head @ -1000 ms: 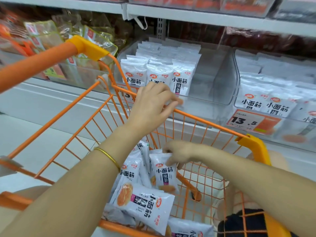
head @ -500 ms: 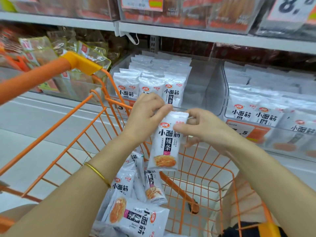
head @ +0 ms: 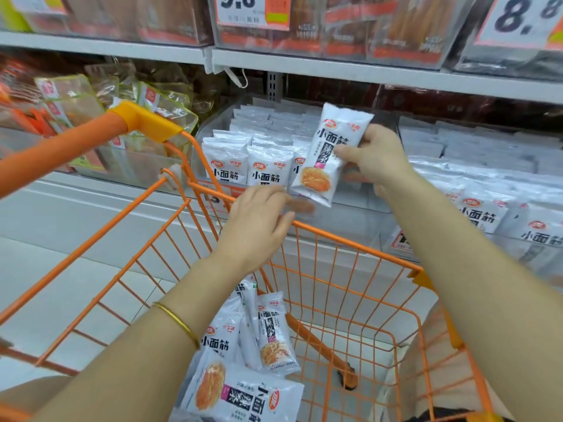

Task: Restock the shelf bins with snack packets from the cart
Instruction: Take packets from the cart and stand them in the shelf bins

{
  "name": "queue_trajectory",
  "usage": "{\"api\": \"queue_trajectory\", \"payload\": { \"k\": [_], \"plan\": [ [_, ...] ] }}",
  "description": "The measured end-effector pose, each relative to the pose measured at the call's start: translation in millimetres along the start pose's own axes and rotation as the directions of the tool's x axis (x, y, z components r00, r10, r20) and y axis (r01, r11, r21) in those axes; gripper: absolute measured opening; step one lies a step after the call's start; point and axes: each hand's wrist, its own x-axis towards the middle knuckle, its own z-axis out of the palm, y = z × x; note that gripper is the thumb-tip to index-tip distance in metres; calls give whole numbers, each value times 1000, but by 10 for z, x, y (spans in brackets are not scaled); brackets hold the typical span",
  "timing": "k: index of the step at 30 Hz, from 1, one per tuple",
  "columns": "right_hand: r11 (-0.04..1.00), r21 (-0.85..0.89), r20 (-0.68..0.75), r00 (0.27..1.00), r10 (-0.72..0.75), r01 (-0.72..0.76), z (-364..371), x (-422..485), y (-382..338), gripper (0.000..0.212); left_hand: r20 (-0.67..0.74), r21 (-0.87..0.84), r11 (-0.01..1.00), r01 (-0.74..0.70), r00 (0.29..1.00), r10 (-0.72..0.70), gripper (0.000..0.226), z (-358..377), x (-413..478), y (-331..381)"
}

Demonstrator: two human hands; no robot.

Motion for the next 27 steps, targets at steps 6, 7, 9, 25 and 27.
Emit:
{"api": "queue_trajectory", "payload": {
  "k": [6, 7, 9, 25, 27],
  "plan": [
    [998, 63, -25, 1000, 14, -12, 82, 229, 33, 23, 6, 1, 1000, 2, 1000, -2, 31, 5, -13, 0],
    [1000, 18, -4, 1000, 12, -12, 110, 225, 68, 24, 8, 3, 1000, 4, 1000, -4, 31, 11, -10, -3],
    [995, -93, 53, 997, 49, -44, 198, 201, 204, 25, 1, -1, 1000, 3, 1000, -3, 30, 11, -11, 1],
    [866, -500, -80, 994, -76, 25, 170, -11, 240, 39, 10, -2, 1000, -27, 1000, 27, 26, -2, -3, -23],
    [862, -472, -112, 957, -267, 185, 127, -350, 116, 29, 10, -10, 999, -33, 999, 33, 27, -24, 12, -34]
  ]
}}
